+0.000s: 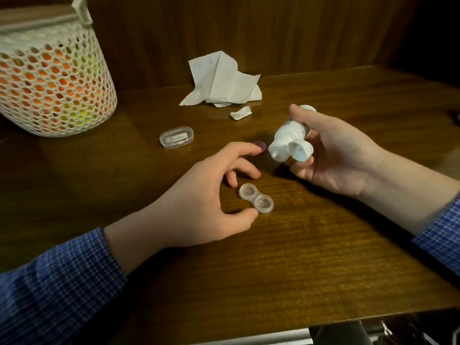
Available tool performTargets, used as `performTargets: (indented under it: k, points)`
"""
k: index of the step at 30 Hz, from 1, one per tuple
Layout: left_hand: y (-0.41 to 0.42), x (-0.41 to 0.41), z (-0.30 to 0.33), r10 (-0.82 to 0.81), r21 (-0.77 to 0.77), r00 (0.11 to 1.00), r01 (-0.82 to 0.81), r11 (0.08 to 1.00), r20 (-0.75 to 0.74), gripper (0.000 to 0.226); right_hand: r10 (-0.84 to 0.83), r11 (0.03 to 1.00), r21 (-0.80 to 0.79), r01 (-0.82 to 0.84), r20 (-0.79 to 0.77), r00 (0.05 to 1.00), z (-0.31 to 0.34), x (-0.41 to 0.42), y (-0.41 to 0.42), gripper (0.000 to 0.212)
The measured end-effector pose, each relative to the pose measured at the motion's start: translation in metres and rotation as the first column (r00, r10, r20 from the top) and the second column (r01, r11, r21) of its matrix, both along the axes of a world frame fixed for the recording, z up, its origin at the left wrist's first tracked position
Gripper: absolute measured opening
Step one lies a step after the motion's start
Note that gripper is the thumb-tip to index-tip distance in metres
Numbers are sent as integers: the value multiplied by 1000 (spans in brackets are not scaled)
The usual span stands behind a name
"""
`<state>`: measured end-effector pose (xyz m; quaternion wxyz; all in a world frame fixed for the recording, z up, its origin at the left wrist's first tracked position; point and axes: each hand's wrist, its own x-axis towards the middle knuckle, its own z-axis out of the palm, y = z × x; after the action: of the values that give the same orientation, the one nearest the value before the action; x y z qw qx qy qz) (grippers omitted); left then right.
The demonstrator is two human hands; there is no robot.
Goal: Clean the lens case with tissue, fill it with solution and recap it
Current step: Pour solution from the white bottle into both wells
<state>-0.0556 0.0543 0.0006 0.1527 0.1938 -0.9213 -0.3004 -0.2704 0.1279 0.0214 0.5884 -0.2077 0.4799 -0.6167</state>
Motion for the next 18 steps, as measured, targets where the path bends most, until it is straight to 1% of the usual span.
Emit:
performTargets:
  k: [3,7,10,12,13,15,16,17,18]
  points:
    - [0,-2,0,15,11,999,-15,1000,-28,82,-4,1000,2,4,-30,1000,0,1,0,36]
    - [2,-1,1,67,2,996,-67,998,-63,70,12,1000,4,-12,-80,997,1,2,1,42]
    - [3,0,1,126,-10,988,-127,992,-85,67,62,998,20,-60,-183,981,-2,6,2,55]
    - [4,1,2,147,-27,985,-151,988,-92,66,100,995,-4,-104,-269,958,-4,9,2,52]
    - [5,1,2,152,-35,984,-156,987,-94,66,108,993,-20,-120,-314,943,-6,10,2,55]
    - [6,1,2,160,-43,982,-165,985,-100,66,110,990,-41,-137,-396,912,-8,12,2,68]
    - [6,1,3,168,-41,980,-173,984,-105,65,107,989,-47,-140,-431,896,-8,13,3,72]
    - [6,1,3,177,-37,978,-182,983,-109,64,103,988,-54,-143,-458,883,-8,15,3,69]
    - [6,2,3,187,-32,976,-192,981,-109,64,96,988,-61,-142,-478,873,-8,17,3,62]
